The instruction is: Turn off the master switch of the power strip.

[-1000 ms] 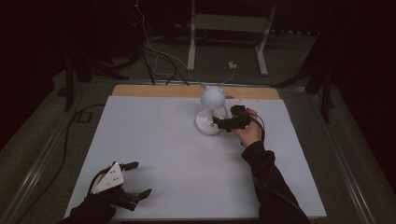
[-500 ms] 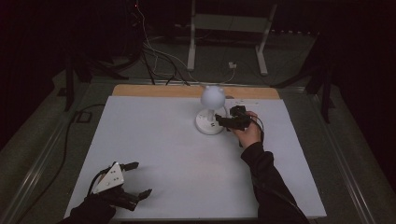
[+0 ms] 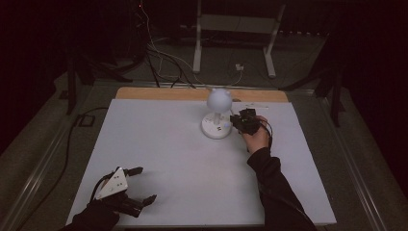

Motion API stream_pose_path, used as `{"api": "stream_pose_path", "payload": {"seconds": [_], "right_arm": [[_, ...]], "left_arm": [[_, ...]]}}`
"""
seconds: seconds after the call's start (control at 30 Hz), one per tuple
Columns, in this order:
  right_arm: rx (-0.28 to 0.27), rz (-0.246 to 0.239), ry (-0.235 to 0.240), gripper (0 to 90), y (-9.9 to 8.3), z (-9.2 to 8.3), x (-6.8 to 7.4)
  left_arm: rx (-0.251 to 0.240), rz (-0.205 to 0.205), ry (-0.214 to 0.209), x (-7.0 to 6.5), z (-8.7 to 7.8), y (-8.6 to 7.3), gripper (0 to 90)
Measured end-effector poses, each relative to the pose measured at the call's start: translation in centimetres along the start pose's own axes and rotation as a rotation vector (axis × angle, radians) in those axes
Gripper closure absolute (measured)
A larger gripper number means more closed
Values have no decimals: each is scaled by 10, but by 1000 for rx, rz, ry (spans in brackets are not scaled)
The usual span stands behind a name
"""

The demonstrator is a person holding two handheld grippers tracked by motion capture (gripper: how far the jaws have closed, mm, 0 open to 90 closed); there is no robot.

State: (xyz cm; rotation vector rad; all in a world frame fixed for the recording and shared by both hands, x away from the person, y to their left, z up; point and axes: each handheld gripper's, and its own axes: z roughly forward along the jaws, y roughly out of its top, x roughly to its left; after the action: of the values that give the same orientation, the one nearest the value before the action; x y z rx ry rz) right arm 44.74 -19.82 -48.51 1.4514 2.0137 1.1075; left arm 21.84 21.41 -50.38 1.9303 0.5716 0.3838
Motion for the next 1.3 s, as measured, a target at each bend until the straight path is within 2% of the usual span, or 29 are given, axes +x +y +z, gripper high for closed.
{"api": "stream_pose_path", "payload": {"seconds": [0.2, 0.63, 0.77, 1.0, 1.3], "right_arm": [[-17, -11, -4, 900, 1, -2, 0], [13, -74, 22, 900, -4, 6, 11], [14, -79, 25, 900, -5, 8, 13], [4, -129, -5, 900, -10, 12, 18], [18, -141, -8, 900, -17, 18, 20]], "left_arm": [[1, -1, -1, 0, 0, 0, 4], [-1, 0, 0, 0, 0, 0, 4], [1, 0, 1, 0, 0, 0, 4], [1, 1, 1, 0, 0, 0, 4], [0, -3, 1, 0, 0, 0, 4]]}}
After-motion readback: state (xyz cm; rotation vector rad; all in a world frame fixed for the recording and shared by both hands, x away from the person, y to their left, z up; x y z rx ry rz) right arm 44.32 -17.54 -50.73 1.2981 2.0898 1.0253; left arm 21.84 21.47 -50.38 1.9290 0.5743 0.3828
